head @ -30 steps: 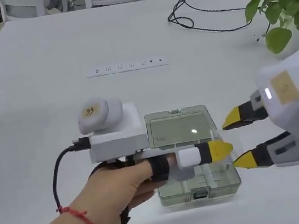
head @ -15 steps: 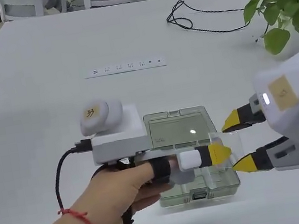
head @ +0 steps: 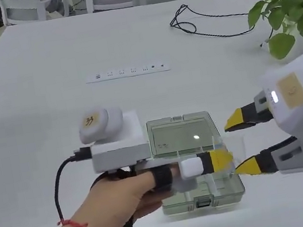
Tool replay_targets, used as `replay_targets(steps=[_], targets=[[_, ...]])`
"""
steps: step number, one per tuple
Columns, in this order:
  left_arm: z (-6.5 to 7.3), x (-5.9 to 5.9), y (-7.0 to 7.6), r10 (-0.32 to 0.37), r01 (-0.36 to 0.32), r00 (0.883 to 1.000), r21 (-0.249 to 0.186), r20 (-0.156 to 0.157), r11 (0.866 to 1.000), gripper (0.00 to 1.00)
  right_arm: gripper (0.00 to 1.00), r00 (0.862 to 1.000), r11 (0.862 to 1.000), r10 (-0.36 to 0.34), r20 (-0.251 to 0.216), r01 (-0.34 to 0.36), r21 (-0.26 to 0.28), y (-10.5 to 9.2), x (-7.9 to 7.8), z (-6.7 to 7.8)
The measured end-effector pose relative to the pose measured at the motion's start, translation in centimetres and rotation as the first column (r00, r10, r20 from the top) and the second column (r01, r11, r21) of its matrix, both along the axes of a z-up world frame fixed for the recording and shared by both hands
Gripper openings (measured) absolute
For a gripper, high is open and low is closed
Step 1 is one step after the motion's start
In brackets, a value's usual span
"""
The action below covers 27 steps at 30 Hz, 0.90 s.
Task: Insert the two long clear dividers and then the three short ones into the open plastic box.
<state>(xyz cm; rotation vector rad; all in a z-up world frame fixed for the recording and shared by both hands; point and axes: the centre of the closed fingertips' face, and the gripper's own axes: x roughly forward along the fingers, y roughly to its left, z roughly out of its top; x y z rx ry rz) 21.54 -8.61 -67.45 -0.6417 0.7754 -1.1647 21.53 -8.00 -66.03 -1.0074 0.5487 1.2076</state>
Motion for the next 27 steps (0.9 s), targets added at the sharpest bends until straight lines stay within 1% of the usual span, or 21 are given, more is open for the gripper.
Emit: replay_targets(steps=[2, 4, 6, 7, 8, 9, 10, 11, 13, 14, 15, 16, 17, 18, 20, 22, 23, 24, 25, 26, 27], targets=[[-0.1, 0.0, 0.2, -0.012, 0.012, 0.999, 0.02, 0.05, 1.0, 0.0, 0.35, 1.0, 1.0, -0.006, -0.022, 0.007, 0.02, -0.1, 0.1, 0.3], [-0.1, -0.1, 0.4, -0.035, 0.03, 0.99, 0.044, 0.134, 0.999, 0.0, 0.33, 0.998, 0.999, -0.003, -0.058, 0.005, 0.041, -0.1, -0.1, 0.7], [0.1, -0.3, 0.4, -0.056, 0.047, 0.983, 0.05, 0.174, 0.998, 0.0, 0.31, 0.995, 0.998, 0.0, -0.102, 0.007, 0.068, 0.1, -0.3, 1.0], [0.2, -0.5, 0.4, -0.075, 0.063, 0.972, 0.06, 0.223, 0.996, 0.0, 0.3, 0.992, 0.997, 0.006, -0.125, 0.003, 0.075, 0.2, -0.5, 1.1], [0.2, -0.6, 0.5, -0.086, 0.07, 0.963, 0.071, 0.255, 0.995, 0.0, 0.28, 0.99, 0.997, 0.011, -0.138, 0.0, 0.079, 0.2, -0.6, 1.2], [0.3, -0.9, 0.5, -0.112, 0.09, 0.95, 0.085, 0.292, 0.992, 0.0, 0.27, 0.989, 0.996, 0.014, -0.148, -0.002, 0.084, 0.2, -0.6, 1.3], [0.3, -1.1, 0.5, -0.132, 0.106, 0.938, 0.095, 0.321, 0.99, 0.0, 0.26, 0.984, 0.995, 0.022, -0.175, -0.005, 0.098, 0.1, -0.2, 1.3], [0.4, -1.4, 0.4, -0.153, 0.122, 0.919, 0.105, 0.365, 0.987, 0.0, 0.24, 0.979, 0.994, 0.029, -0.202, -0.007, 0.109, 0.2, -0.5, 1.4], [0.4, -1.7, 0.4, -0.181, 0.142, 0.892, 0.124, 0.415, 0.982, 0.0, 0.21, 0.969, 0.991, 0.047, -0.241, -0.016, 0.131, 0.4, -0.7, 1.8], [0.5, -2.1, 0.4, -0.206, 0.166, 0.878, 0.129, 0.431, 0.978, 0.0, 0.2, 0.96, 0.99, 0.055, -0.275, -0.017, 0.14, 0.5, -1.0, 2.0], [0.7, -2.3, 0.3, -0.217, 0.178, 0.861, 0.128, 0.46, 0.976, 0.0, 0.2, 0.952, 0.99, 0.064, -0.301, -0.022, 0.142, 0.5, -1.3, 2.0], [1.0, -2.7, 0.3, -0.229, 0.191, 0.84, 0.126, 0.492, 0.973, 0.0, 0.18, 0.94, 0.989, 0.082, -0.332, -0.037, 0.141, 0.6, -1.8, 2.1], [1.1, -2.9, 0.3, -0.237, 0.2, 0.834, 0.128, 0.498, 0.971, 0.0, 0.17, 0.936, 0.989, 0.09, -0.341, -0.043, 0.141, 0.6, -1.8, 2.2], [1.1, -3.1, 0.3, -0.247, 0.21, 0.822, 0.13, 0.513, 0.969, 0.0, 0.16, 0.929, 0.989, 0.096, -0.358, -0.048, 0.143, 0.6, -1.9, 2.2], [1.2, -3.3, 0.3, -0.263, 0.222, 0.789, 0.141, 0.555, 0.965, 0.0, 0.14, 0.909, 0.987, 0.115, -0.4, -0.06, 0.147, 0.7, -2.6, 2.3], [1.3, -3.8, 0.4, -0.275, 0.236, 0.78, 0.142, 0.563, 0.961, 0.0, 0.13, 0.886, 0.985, 0.13, -0.444, -0.066, 0.157, 0.8, -2.9, 2.3], [1.4, -3.8, 0.3, -0.274, 0.237, 0.771, 0.14, 0.575, 0.961, 0.0, 0.13, 0.882, 0.985, 0.135, -0.451, -0.072, 0.154, 0.9, -3.0, 2.2], [1.5, -3.9, 0.3, -0.274, 0.241, 0.767, 0.136, 0.58, 0.961, 0.0, 0.13, 0.878, 0.985, 0.141, -0.458, -0.08, 0.151, 0.9, -3.1, 2.1], [1.6, -3.9, 0.4, -0.275, 0.244, 0.769, 0.132, 0.577, 0.961, 0.0, 0.12, 0.872, 0.985, 0.147, -0.466, -0.089, 0.145, 1.0, -3.3, 1.9], [1.6, -4.0, 0.4, -0.275, 0.245, 0.767, 0.132, 0.58, 0.96, 0.0, 0.12, 0.869, 0.986, 0.149, -0.473, -0.094, 0.139, 1.0, -3.4, 1.7], [1.7, -3.9, 0.4, -0.274, 0.244, 0.758, 0.132, 0.593, 0.961, 0.0, 0.11, 0.865, 0.986, 0.156, -0.476, -0.107, 0.13, 1.0, -3.5, 1.5]])
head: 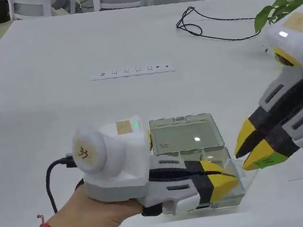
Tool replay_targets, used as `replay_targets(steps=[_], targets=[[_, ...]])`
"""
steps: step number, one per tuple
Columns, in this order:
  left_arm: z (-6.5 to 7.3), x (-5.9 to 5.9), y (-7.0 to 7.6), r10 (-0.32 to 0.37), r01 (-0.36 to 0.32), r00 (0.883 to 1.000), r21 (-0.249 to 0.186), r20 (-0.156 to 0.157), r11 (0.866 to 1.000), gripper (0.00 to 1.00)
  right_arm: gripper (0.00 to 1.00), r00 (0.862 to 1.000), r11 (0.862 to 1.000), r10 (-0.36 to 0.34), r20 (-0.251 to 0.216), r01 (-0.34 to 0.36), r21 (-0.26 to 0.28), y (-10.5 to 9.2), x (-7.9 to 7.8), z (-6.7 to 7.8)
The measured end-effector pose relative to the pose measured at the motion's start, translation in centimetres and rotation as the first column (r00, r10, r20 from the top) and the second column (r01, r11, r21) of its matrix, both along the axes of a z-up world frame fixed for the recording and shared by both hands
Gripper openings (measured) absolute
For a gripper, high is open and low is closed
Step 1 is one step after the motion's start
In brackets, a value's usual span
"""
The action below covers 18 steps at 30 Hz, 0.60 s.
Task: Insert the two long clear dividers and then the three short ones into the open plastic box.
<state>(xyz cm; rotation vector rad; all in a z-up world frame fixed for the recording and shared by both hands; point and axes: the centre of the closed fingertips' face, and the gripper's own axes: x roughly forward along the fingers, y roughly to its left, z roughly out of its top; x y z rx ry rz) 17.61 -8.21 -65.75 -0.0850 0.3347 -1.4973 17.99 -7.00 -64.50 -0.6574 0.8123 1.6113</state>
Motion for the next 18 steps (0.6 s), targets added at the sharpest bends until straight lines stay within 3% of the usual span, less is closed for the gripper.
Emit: replay_targets(steps=[7, 18], targets=[[0.3, 0.01, 0.23, 0.003, -0.003, 1.0, -0.02, 0.006, 1.0, 0.0, 0.06, 0.999, 0.999, 0.033, -0.018, -0.033, -0.013, 0.27, -0.2, -0.53], [-0.1, 0.04, 0.27, 0.005, -0.005, 0.999, -0.005, 0.032, 1.0, 0.0, 0.03, 0.998, 0.998, 0.059, -0.033, -0.06, -0.021, 0.29, -0.55, -0.99]])
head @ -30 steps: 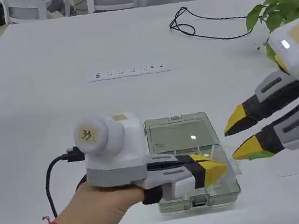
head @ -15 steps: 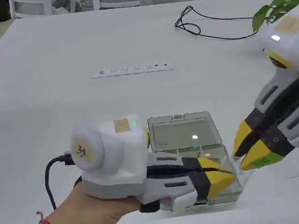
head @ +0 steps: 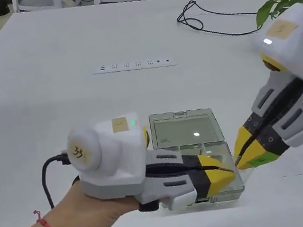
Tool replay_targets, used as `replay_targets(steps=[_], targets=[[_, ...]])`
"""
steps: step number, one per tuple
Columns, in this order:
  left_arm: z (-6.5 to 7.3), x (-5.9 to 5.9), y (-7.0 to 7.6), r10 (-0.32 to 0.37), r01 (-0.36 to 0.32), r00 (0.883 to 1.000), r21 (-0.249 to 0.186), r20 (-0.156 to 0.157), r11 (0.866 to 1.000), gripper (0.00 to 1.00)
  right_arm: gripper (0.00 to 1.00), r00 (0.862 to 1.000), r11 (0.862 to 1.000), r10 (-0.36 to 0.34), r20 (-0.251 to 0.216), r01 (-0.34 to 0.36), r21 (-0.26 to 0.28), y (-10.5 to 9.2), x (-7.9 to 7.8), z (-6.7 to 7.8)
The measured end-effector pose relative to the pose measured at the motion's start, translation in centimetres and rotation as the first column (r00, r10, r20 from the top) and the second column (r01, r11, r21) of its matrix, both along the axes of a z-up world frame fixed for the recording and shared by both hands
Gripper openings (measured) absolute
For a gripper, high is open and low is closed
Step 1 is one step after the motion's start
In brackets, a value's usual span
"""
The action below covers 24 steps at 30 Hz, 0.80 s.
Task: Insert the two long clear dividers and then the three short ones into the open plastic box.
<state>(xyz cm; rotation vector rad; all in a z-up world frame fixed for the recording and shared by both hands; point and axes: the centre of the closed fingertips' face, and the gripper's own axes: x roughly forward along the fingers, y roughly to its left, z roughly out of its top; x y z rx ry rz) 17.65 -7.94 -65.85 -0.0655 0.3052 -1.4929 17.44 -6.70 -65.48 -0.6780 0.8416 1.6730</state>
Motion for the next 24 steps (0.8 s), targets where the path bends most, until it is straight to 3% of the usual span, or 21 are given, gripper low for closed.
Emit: replay_targets(steps=[13, 24], targets=[[-0.4, 0.2, 0.9, 0.027, -0.027, 1.0, 0.019, 0.004, 0.999, 0.0, 0.03, 1.0, 1.0, -0.01, 0.028, 0.01, 0.006, 0.5, 0.5, 0.1], [-2.2, 1.8, 4.0, 0.145, -0.146, 0.989, 0.081, 0.015, 0.986, 0.28, 0.03, 0.995, 0.998, -0.061, 0.081, 0.059, 0.029, 1.1, 2.2, 0.5]])
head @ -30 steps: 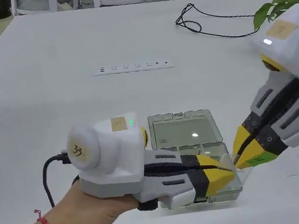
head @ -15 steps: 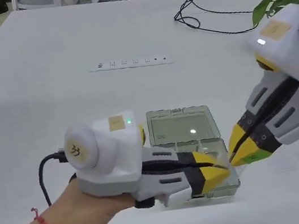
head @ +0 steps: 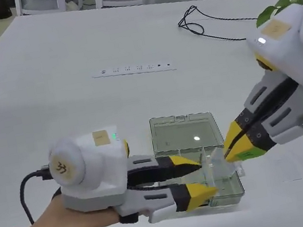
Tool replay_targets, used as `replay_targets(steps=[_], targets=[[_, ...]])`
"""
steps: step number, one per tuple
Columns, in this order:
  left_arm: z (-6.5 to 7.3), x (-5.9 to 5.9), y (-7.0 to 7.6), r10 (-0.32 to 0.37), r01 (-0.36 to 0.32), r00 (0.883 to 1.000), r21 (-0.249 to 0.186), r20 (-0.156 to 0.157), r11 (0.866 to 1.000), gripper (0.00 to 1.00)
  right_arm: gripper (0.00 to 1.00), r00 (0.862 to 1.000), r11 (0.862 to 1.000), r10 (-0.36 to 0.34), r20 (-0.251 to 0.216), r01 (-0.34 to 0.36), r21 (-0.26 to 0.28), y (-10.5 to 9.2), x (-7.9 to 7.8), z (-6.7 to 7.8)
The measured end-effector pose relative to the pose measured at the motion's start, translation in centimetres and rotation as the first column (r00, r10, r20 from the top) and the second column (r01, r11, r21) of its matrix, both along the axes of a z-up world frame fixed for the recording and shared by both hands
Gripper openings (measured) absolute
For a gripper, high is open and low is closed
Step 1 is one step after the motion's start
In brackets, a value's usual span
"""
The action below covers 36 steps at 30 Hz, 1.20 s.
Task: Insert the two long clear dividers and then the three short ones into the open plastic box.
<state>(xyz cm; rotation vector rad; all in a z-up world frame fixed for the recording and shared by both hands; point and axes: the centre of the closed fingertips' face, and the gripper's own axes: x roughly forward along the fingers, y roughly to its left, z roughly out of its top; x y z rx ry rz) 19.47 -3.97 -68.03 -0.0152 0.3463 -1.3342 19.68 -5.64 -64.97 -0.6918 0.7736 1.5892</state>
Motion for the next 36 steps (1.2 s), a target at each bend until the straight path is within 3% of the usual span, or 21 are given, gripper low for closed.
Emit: replay_targets(steps=[12, 22, 29, 36], targets=[[-1.8, 2.0, 3.6, 0.095, -0.096, 0.995, 0.082, 0.012, 0.992, 0.59, 0.03, 0.997, 0.998, -0.056, 0.056, 0.056, -0.003, 1.7, 2.9, -1.3], [-3.1, 2.8, 5.3, 0.13, -0.132, 0.991, 0.134, 0.025, 0.982, 0.89, 0.03, 0.993, 0.996, -0.083, 0.079, 0.085, -0.013, 3.8, 5.6, -4.3], [-3.6, 2.8, 5.9, 0.147, -0.148, 0.989, 0.141, 0.016, 0.979, 1.0, 0.03, 0.992, 0.995, -0.098, 0.079, 0.1, -0.017, 5.0, 6.9, -7.2], [-4.1, 2.6, 6.2, 0.149, -0.148, 0.989, 0.154, 0.007, 0.977, 1.0, 0.03, 0.992, 0.994, -0.106, 0.071, 0.108, -0.028, 5.3, 7.1, -9.3]])
